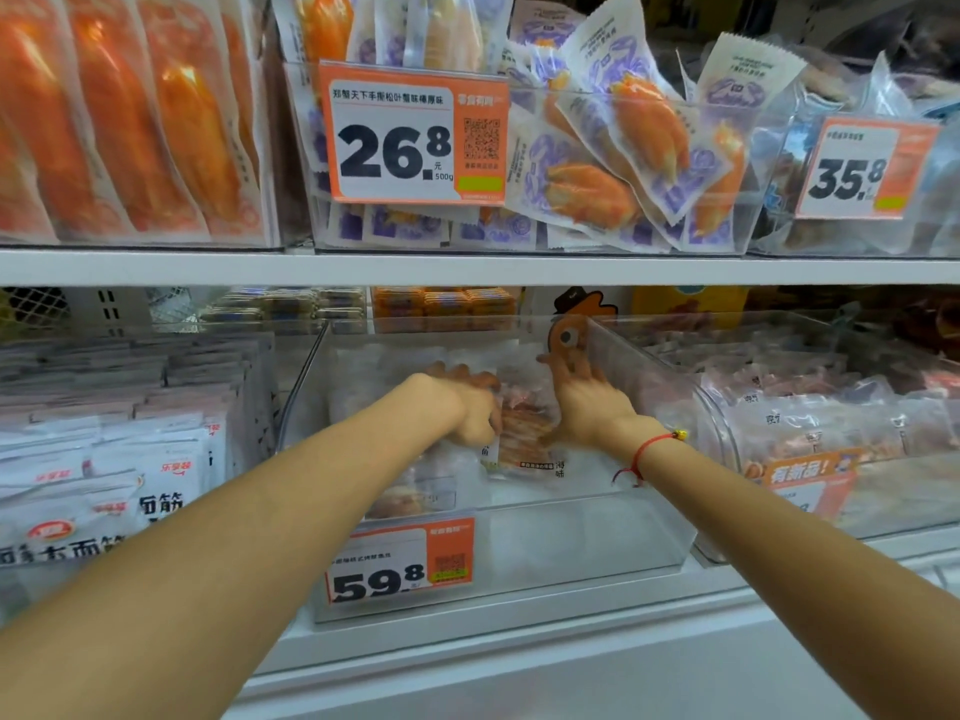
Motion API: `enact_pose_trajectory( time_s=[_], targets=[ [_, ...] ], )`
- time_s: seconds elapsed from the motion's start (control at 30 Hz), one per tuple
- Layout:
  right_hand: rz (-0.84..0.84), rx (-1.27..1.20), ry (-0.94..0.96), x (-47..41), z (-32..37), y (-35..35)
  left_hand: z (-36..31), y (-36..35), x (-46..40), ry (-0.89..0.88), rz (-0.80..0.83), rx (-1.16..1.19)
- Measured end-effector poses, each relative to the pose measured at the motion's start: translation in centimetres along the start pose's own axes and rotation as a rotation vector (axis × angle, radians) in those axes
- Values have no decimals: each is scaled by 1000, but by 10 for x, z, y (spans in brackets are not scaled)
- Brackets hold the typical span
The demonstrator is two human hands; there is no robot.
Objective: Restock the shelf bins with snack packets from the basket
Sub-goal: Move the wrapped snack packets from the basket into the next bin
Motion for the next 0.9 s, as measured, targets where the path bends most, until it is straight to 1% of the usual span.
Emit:
enact_pose_trajectory(
  time_s=[0.07, 0.1, 0.2, 0.23, 0.33, 0.47, 0.63, 0.7, 0.8, 0.87, 0.9],
  targets=[
    [-107, 72, 39, 5, 3, 16, 4, -2, -2, 34, 5, 25],
    [-74, 73, 73, 6, 5, 15, 7, -5, -3, 54, 14, 40],
    [271, 55, 141, 14, 13, -19, 11, -8, -5, 80, 43, 46],
    [323, 75, 138, 14, 14, -25, 10, -8, -5, 75, 59, 44],
    [302, 85, 112, 3, 11, -24, -1, -5, -1, 36, 75, 25],
    [323, 72, 56, -5, 5, -28, -10, -12, 1, -9, 129, 35],
    [393, 86, 53, 1, 5, -38, -10, -17, 1, 17, 183, 39],
    [431, 87, 63, 10, 8, -36, -10, -12, 4, 31, 140, 16],
    [444, 61, 91, 24, 11, -28, -12, 2, 14, 36, 6, -17],
    [406, 31, 90, 31, 9, -20, -14, 10, 25, 33, -86, 1],
    [359, 6, 81, 33, 7, -15, -14, 14, 29, 36, -134, 36]
  ],
)
Point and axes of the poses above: each hand's wrist, its own x-axis away from the middle knuckle, its own y-axis out of the back of the hand, z = x × y, the point moved 10 cm from there along -x, towards the middle knuckle, and after that the axes turned 1 degree about -y, right-handed, at the moved point
